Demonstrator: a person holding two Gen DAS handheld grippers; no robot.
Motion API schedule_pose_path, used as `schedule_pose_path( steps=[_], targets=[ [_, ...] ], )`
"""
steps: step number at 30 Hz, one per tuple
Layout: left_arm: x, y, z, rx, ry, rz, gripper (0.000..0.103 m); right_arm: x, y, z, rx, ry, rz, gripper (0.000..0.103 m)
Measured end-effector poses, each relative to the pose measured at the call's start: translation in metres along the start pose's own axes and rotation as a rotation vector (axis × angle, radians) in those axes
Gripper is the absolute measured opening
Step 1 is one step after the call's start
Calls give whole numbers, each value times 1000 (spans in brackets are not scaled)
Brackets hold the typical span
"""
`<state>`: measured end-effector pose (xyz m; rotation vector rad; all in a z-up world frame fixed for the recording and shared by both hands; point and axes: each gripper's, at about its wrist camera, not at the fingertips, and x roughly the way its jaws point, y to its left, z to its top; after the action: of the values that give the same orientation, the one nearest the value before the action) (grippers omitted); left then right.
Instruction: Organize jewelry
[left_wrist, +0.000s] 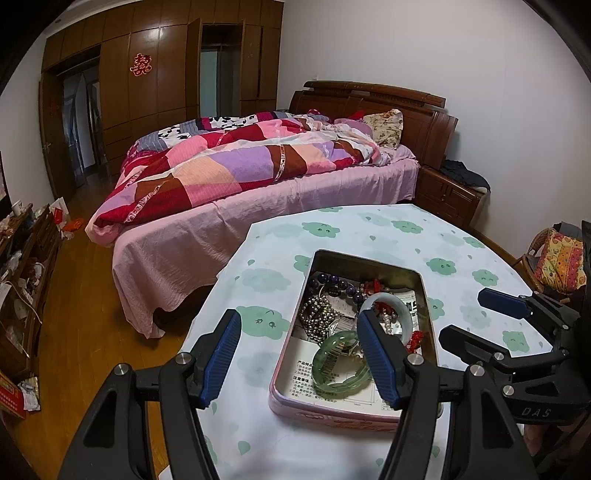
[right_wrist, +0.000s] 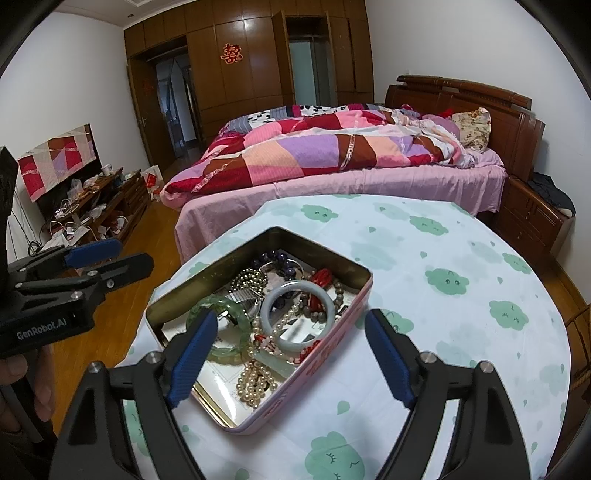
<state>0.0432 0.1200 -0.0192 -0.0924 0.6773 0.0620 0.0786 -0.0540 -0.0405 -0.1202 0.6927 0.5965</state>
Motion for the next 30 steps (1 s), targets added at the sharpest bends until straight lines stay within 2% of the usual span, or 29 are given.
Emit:
schedule_pose_path(
  steps=[12,22,26,30],
  targets=[
    [2,2,-2,-2,6,10,66,0,-4,1,6,-2,-4,86],
    [3,0,-2,-2,13,-16,66,0,-6,0,4,-5,-7,87],
    [3,-6,-2,24,8,8,75,0,-6,0,4,-5,-6,87],
    [4,-6,-2,21,15,6,76,-1,-7,-1,4,-6,-8,88]
  ],
)
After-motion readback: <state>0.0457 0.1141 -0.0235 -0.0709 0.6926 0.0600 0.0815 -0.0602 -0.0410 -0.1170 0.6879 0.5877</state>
